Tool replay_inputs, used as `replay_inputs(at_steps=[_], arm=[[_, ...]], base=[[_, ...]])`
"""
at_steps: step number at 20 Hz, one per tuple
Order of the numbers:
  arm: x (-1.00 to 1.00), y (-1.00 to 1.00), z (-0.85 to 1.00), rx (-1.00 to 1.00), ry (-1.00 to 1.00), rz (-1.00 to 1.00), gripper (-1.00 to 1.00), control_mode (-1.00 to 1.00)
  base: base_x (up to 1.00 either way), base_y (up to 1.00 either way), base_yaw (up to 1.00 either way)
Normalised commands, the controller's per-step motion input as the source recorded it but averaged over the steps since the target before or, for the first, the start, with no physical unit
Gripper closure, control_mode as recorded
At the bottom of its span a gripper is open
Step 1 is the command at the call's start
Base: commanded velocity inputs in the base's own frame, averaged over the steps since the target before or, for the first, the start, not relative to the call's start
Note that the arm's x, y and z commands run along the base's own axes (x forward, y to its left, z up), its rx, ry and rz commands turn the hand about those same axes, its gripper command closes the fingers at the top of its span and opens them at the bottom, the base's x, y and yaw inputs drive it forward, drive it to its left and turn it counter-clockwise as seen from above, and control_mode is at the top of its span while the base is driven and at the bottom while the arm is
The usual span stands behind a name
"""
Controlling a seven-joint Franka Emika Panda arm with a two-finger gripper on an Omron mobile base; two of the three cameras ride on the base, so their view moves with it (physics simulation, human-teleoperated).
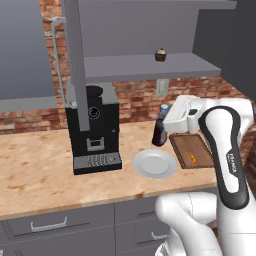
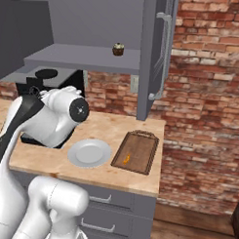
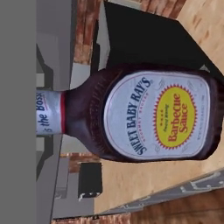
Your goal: Pick the shrimp from the plate and place it on the cutting board. Then pick the condiment bottle from the cabinet and place it next to the cutting board.
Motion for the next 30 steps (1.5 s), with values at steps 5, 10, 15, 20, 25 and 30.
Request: replay_inputs(at_steps=[5,10,15,20,25,30], arm=[[-0.08,0.0,-0.26,0.12,0.12,0.0,1.0,-1.0],[-0.07,0.0,-0.43,0.11,0.14,0.0,1.0,-1.0],[-0.06,-0.01,-0.36,0.1,0.13,0.0,1.0,-1.0],[-0.07,-0.16,-0.06,0.11,0.07,0.0,1.0,-1.0],[-0.15,-0.19,0.05,0.08,0.09,0.0,1.0,-1.0],[-0.1,-0.14,0.15,0.01,0.16,-0.01,1.0,-1.0]], base=[[0.0,0.0,0.0],[0.0,0.0,0.0],[0.0,0.0,0.0],[0.0,0.0,0.0],[0.0,0.0,0.0],[0.0,0.0,0.0]])
